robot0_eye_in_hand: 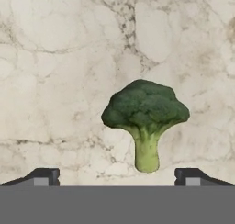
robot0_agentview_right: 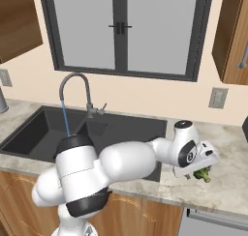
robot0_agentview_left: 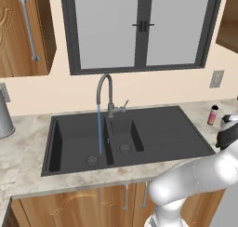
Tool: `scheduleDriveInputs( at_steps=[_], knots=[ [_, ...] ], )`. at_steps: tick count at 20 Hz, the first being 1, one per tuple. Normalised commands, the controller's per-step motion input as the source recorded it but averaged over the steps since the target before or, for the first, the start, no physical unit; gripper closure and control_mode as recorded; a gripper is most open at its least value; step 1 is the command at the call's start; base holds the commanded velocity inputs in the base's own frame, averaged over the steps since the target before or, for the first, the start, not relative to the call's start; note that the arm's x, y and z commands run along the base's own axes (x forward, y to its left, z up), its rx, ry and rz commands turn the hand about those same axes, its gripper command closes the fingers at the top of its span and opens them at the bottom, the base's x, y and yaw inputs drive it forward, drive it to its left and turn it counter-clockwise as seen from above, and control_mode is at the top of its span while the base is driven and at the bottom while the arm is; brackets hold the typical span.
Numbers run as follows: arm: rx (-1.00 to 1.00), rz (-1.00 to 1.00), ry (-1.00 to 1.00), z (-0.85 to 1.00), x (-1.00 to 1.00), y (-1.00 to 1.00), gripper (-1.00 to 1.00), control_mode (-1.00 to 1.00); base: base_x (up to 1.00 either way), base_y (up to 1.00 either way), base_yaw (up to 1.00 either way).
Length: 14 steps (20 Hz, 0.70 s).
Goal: Turn on the sink faucet. Then move the broccoli from the counter to the sink. Turn off the sink. Move the vegetable from the sink to the pot next to the stove. Finally move the pot to the rear right burner.
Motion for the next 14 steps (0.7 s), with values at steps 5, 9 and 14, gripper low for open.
scheduleDriveInputs(
  at_steps=[5, 9, 14],
  knots=[
    [0.04, 0.07, 0.00, -0.07, 0.18, -0.13, -1.00, -1.00, 0.00, 0.00, 0.00],
    [0.04, 0.05, 0.00, -0.03, 0.10, -0.16, -1.00, -1.00, 0.00, 0.00, 0.00],
    [0.03, 0.04, 0.04, -0.12, 0.07, -0.15, -1.00, -1.00, 0.00, 0.00, 0.00]
  ],
)
